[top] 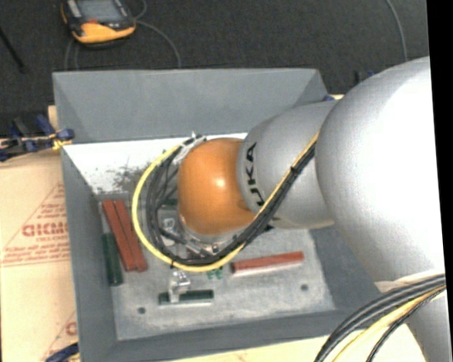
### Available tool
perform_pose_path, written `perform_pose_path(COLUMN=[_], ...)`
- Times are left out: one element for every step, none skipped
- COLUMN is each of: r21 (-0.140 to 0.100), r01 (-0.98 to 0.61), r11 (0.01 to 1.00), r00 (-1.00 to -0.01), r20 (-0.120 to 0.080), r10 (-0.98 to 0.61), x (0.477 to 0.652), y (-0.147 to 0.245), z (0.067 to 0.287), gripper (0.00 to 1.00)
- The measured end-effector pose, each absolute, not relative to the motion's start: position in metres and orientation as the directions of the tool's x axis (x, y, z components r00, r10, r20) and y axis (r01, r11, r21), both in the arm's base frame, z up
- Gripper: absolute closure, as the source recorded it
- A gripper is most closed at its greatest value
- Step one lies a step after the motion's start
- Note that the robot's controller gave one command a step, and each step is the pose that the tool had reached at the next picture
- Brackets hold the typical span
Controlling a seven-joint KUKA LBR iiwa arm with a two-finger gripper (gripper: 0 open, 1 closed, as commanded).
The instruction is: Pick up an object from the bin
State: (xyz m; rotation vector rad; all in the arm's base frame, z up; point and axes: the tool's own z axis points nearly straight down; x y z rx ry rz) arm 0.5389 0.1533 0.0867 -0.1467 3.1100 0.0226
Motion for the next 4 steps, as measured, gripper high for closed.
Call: perform_pose_path(r21=[0.008,0.010,0.002,0.002], r01=[-0.096,-0.093,-0.093,-0.090], r11=[0.995,0.996,0.996,0.996], r00=[-0.995,-0.996,-0.996,-0.996], r20=[0.002,-0.013,0.001,-0.001], r10=[-0.096,-0.092,-0.093,-0.090], x=[0.531,0.535,0.529,0.529], y=[0.155,0.154,0.150,0.149], z=[0.090,0.090,0.081,0.080], gripper=[1.00,0.00,1.00,0.00])
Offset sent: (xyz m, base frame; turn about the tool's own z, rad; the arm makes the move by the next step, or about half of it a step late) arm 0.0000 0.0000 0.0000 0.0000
